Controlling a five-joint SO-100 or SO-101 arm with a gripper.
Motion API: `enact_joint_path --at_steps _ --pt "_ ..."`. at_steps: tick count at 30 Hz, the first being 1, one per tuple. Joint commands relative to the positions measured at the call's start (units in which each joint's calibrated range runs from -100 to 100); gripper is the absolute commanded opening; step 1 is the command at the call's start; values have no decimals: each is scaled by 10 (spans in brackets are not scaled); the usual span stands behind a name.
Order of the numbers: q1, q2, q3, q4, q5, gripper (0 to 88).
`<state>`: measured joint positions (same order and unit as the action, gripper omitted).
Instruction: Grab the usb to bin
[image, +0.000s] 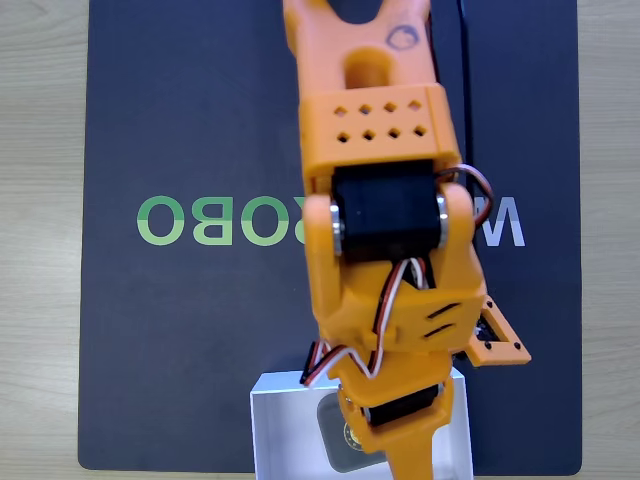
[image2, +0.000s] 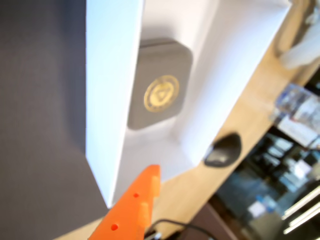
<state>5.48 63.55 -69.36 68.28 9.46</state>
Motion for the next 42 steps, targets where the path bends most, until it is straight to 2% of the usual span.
enact_joint_path --at_steps 1,12,20,27,33,39,42 --pt "2 -13 -3 -9 10 401" --pt "9 -17 -13 -12 28 604" --pt "10 -72 -8 -59 28 599" --pt "10 -191 34 -43 24 426" --pt "19 -302 71 66 21 309" --pt "38 -440 165 139 -24 199" --pt "43 -522 244 141 -29 145"
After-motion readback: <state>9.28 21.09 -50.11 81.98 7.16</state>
